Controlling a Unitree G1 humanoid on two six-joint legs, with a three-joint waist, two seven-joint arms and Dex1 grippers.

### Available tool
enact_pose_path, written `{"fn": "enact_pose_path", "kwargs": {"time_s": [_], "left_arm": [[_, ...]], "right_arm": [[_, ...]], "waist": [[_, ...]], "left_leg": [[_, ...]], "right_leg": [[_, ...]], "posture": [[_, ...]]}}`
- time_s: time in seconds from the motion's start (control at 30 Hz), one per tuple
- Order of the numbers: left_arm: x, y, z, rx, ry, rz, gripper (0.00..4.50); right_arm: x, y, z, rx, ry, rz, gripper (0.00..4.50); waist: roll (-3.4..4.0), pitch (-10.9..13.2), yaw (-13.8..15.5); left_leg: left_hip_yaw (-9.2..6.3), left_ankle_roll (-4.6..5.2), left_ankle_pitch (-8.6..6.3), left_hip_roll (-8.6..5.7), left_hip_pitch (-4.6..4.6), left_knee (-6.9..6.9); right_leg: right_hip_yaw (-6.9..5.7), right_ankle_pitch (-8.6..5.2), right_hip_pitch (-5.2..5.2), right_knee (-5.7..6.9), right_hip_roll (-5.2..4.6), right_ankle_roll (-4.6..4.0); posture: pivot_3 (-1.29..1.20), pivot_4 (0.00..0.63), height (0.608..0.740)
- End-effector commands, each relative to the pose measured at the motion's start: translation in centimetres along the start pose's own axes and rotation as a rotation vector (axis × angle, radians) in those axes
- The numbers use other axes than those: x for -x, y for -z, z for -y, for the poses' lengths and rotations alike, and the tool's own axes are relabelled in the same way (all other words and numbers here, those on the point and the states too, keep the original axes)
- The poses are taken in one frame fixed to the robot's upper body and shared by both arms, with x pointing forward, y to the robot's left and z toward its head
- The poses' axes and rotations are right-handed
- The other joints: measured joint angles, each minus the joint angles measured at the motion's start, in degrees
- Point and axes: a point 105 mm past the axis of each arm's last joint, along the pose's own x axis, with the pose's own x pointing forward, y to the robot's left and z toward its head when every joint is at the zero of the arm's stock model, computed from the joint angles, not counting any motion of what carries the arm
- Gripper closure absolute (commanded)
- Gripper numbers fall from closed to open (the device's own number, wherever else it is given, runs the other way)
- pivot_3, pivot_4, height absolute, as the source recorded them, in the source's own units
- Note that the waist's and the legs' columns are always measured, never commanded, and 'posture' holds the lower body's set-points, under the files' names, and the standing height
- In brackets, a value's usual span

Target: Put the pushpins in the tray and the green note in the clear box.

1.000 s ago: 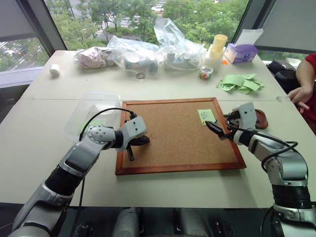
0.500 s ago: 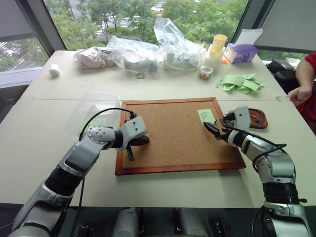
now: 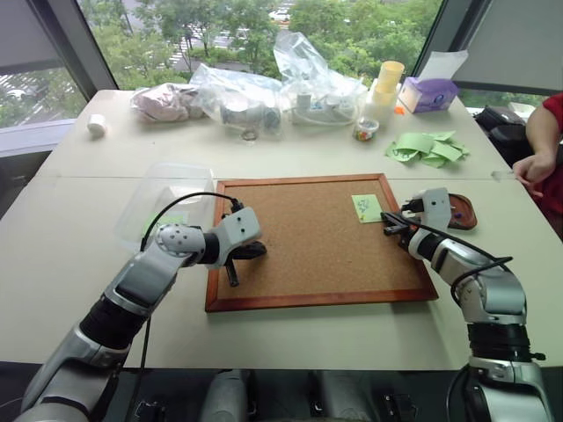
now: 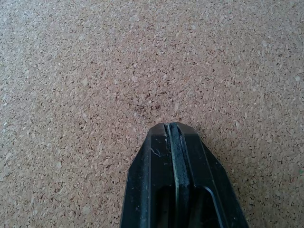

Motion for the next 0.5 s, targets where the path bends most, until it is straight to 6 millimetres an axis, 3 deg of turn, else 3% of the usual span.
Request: {"fn": "enact_pose_path", "kwargs": {"time_s": [0.03,0.33,0.5], "left_arm": [[0.0,0.8,0.3,0.006,0.011,-0.047,4.5],[-0.1,1.0,0.4,0.005,0.019,-0.055,4.5],[-0.2,0.9,0.4,0.004,0.022,-0.053,4.5]], "right_arm": [[0.9,-3.0,0.9,0.006,0.049,0.15,4.48],[1.9,-5.1,2.1,0.012,0.132,0.272,4.48],[2.4,-5.7,3.9,0.026,0.243,0.296,4.48]], "waist": [[0.0,0.0,0.0],[0.0,0.0,-0.06],[0.01,0.0,-0.04]], "left_leg": [[0.0,0.0,0.0,0.0,0.0,0.0],[0.01,0.0,0.0,0.0,0.01,0.0],[0.01,0.0,0.0,0.01,0.01,0.0]], "right_leg": [[0.0,0.0,0.0,0.0,0.0,0.0],[0.0,0.0,0.0,0.0,0.0,0.0],[0.0,0.0,0.0,0.0,-0.01,0.0]], "posture": [[0.0,0.15,0.735],[0.0,0.15,0.735],[0.0,0.15,0.735]]}}
